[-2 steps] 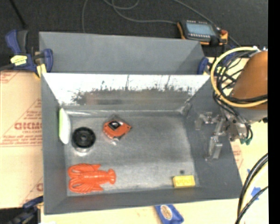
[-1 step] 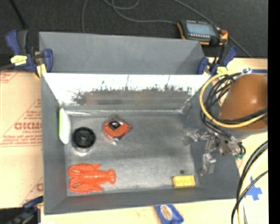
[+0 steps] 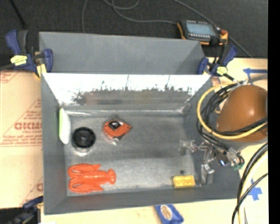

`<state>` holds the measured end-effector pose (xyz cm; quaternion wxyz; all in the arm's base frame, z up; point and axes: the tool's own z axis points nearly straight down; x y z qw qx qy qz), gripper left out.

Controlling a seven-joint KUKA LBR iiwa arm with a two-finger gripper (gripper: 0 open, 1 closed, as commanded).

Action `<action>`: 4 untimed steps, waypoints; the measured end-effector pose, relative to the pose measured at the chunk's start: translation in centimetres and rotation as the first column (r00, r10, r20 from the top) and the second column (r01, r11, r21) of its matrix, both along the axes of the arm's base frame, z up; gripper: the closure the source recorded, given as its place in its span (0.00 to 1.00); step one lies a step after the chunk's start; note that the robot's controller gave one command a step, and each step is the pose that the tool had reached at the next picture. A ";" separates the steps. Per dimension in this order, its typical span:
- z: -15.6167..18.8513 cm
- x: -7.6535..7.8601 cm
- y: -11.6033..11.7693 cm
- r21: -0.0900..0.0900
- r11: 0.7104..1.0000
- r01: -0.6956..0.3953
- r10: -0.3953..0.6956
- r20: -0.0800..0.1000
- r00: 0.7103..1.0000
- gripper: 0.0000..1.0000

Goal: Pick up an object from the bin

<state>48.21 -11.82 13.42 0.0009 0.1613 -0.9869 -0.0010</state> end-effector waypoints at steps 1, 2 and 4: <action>-0.4 -0.8 0.9 -0.002 0.965 -0.262 0.262 0.003 0.965 0.00; -5.3 -0.5 1.8 -0.005 0.999 -0.048 0.048 0.018 0.999 0.00; -6.1 -0.4 2.2 -0.007 0.984 -0.180 0.180 0.017 0.984 1.00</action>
Offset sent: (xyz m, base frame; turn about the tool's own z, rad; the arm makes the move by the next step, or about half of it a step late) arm -0.0092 0.0216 -0.0642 -0.0405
